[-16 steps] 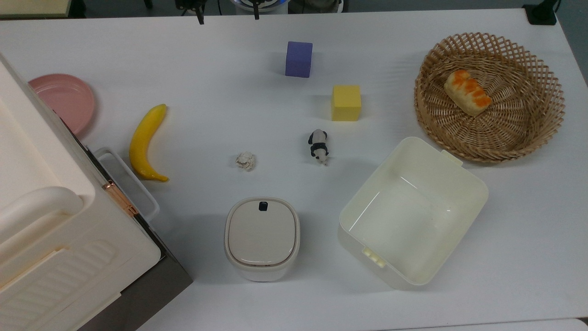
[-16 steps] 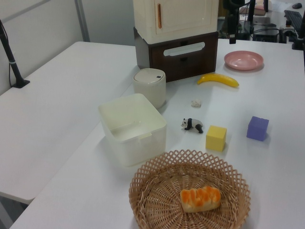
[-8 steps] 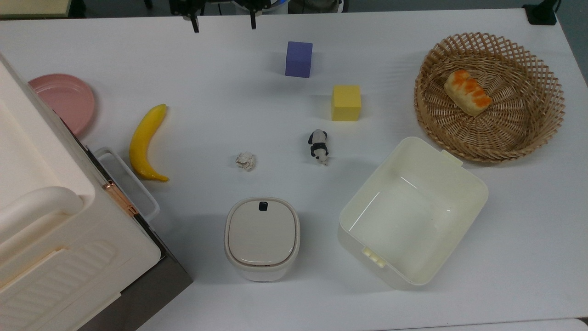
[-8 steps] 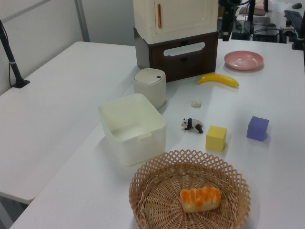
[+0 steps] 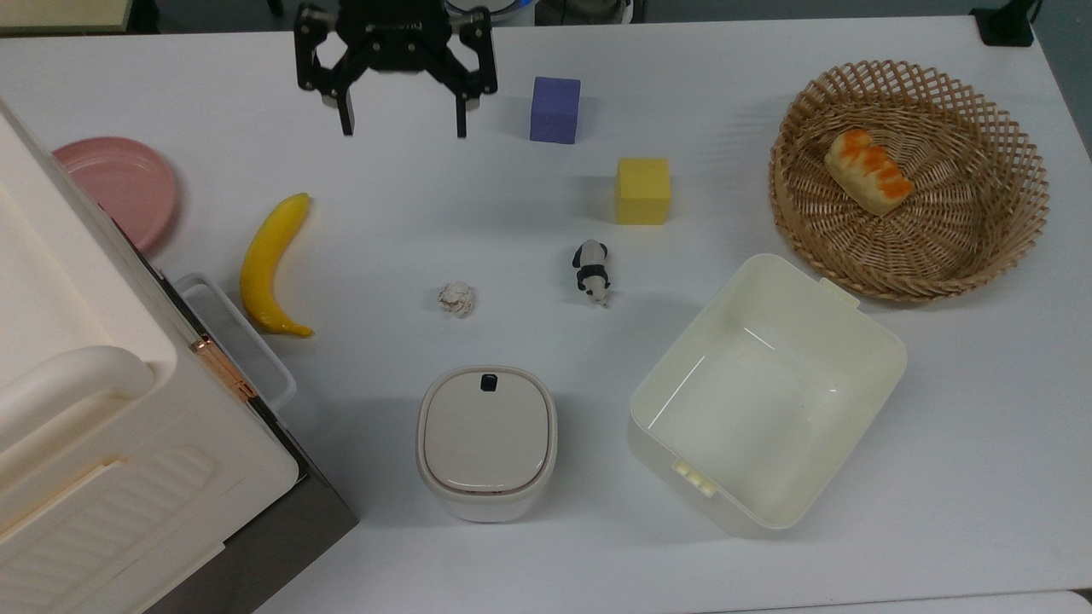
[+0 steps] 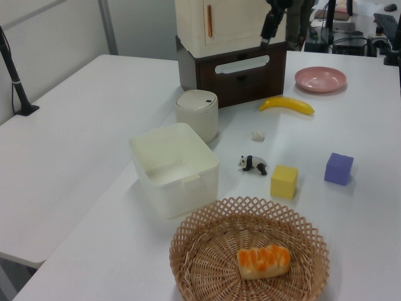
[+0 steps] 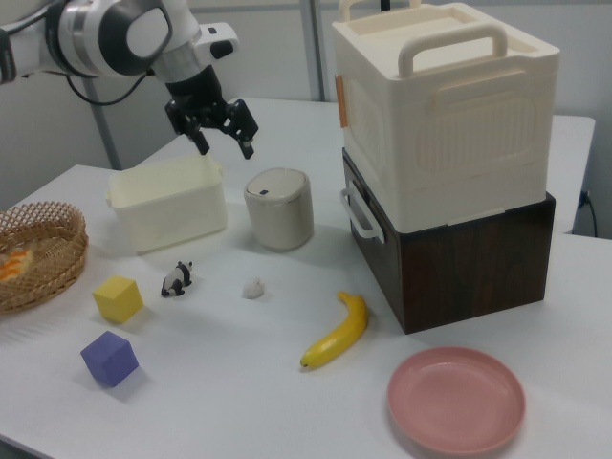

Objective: Open the trash can
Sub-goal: 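Move the gripper over the small cream trash can's lid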

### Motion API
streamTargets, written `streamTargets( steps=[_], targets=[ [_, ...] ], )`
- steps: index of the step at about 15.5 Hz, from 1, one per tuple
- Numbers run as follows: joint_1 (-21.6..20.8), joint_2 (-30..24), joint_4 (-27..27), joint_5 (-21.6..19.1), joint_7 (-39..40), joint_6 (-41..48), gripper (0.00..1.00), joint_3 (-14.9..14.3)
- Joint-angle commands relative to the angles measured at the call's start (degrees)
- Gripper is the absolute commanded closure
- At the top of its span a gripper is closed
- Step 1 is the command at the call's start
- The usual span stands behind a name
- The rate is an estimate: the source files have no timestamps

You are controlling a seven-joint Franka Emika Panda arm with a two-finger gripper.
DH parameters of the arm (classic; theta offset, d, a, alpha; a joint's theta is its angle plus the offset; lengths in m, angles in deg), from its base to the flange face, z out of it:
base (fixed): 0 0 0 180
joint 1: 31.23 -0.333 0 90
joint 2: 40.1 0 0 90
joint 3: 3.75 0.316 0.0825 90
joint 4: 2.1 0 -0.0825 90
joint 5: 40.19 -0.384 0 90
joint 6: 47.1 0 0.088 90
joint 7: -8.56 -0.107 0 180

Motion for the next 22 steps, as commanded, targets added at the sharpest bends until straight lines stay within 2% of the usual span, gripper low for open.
streamTargets(
  steps=[1,6,11,15,17,19,21,22],
  targets=[
    [-0.8,4.0,1.7,0.3,-4.9,-7.3,0.0,-0.3],
    [-0.9,8.4,2.7,0.4,-15.7,-24.1,0.0,-0.3],
    [-1.2,15.3,5.2,0.7,-16.4,-36.8,0.0,-0.2],
    [-3.4,20.8,8.2,1.5,-16.1,-42.4,0.0,-0.7],
    [-4.1,22.9,10.1,4.4,-15.9,-42.7,0.0,-0.9],
    [-4.2,24.0,10.5,6.9,-15.9,-42.7,0.0,-0.9],
    [-4.8,24.1,10.5,7.3,-15.8,-42.6,0.0,-0.9],
    [-4.8,24.1,10.4,7.4,-15.6,-42.5,0.04,-0.9]
  ],
)
